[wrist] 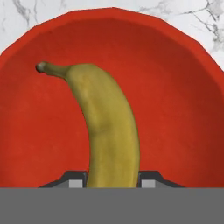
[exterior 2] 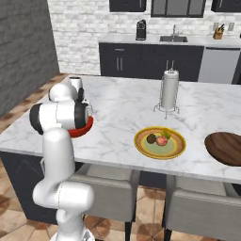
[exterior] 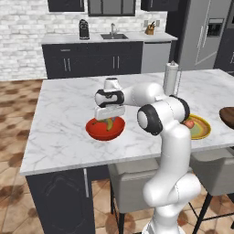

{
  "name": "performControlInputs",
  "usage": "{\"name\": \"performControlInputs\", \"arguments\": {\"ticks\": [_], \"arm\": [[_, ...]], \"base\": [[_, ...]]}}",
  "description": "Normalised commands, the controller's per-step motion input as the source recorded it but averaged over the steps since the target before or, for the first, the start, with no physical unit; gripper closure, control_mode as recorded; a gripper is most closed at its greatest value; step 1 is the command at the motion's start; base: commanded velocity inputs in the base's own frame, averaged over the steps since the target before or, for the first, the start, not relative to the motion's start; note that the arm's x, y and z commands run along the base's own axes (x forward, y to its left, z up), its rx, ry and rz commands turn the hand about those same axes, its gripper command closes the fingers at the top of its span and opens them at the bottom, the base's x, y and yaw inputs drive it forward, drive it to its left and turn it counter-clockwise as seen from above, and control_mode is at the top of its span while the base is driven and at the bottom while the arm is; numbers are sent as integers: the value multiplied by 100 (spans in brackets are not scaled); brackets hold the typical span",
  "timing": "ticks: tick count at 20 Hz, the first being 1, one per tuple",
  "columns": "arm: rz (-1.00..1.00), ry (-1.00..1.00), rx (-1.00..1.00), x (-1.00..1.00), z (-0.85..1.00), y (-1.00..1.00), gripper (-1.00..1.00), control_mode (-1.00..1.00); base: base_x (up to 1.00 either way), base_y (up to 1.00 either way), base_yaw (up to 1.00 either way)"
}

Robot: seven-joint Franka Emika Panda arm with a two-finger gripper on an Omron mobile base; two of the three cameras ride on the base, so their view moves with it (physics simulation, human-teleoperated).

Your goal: Take the fruits from the plate on the dining counter and place two fruits in each bowl.

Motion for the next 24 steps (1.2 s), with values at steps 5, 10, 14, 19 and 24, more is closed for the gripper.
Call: {"name": "performControlInputs", "arguments": {"ticks": [5, 10, 14, 19, 24], "arm": [[0, 0, 0, -1, 0, 0, -100, -100], [0, 0, 0, 0, 0, 0, -100, -100], [0, -1, 0, 0, 1, -5, -100, -100], [0, -3, 0, -4, 17, -8, -100, -100], [-6, -4, 5, -31, 28, -75, -100, -100]], "base": [[0, 0, 0], [0, 0, 0], [0, 0, 0], [0, 0, 0], [0, 0, 0]]}}
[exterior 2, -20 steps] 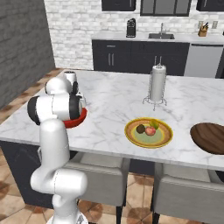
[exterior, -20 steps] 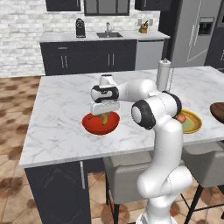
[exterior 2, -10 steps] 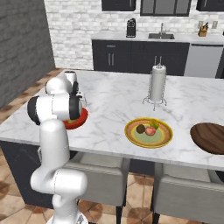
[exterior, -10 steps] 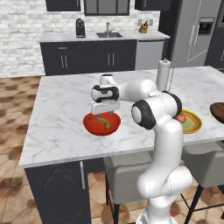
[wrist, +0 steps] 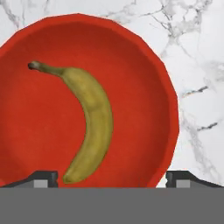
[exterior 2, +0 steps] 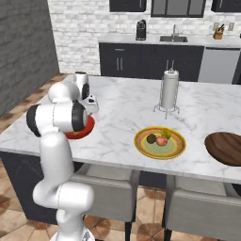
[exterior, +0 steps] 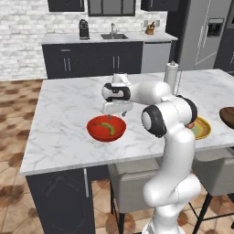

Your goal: Take the fruits from the plate on the dining counter and place two fruits in each bowl.

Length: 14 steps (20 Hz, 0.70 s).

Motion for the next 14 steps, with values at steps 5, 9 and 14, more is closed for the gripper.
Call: {"name": "performControlInputs", "arguments": {"ticks": [5, 9, 14], "arm": [[-26, -3, 3, -50, 0, -93, -100, -100], [-28, 0, 1, -38, 0, -97, -100, -100], [-26, 0, 0, -33, 4, -87, -100, -100]], "base": [[0, 0, 0], [0, 0, 0], [0, 0, 0]]}}
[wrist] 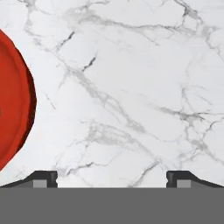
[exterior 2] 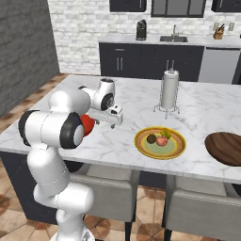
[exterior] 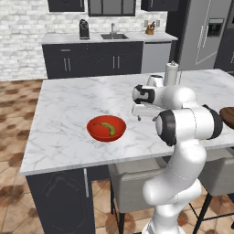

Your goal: Take the fruits from the plate on the dining counter and place two fruits in each bowl.

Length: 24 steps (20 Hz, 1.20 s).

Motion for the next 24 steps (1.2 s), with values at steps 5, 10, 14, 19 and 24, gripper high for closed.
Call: {"name": "performControlInputs", "arguments": {"ticks": [5, 10, 14, 19, 24], "arm": [[-19, -13, 1, -26, 5, -68, -100, -100], [-10, -20, 0, -16, 0, -55, -100, -100], [-16, -18, -8, -3, 0, -51, -100, -100], [-11, -4, -16, 16, 38, -30, -100, -100], [-2, 12, 0, -5, 11, -53, -100, -100]], "base": [[0, 0, 0], [0, 0, 0], [0, 0, 0], [0, 0, 0], [0, 0, 0]]}}
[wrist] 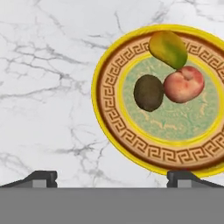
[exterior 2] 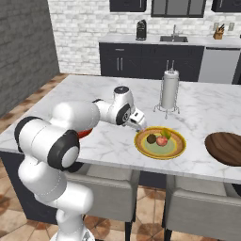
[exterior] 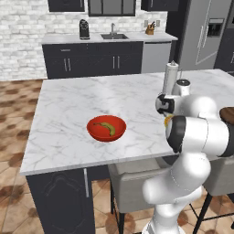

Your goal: Take the fruits from the plate on the dining counter and place two fruits in each bowl.

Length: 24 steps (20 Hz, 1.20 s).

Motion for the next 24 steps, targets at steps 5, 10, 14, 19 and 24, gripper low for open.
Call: {"name": "performControlInputs", "arguments": {"ticks": [5, 10, 14, 19, 24], "arm": [[0, 19, 6, -13, -14, -62, -100, -100], [0, 14, 8, -12, 0, -63, -100, -100], [0, 10, 5, -13, -11, -48, -100, -100], [0, 3, 1, 5, -51, -6, -100, -100], [0, 0, 1, 14, -5, -11, -100, -100]], "base": [[0, 0, 0], [0, 0, 0], [0, 0, 0], [0, 0, 0], [0, 0, 0]]}}
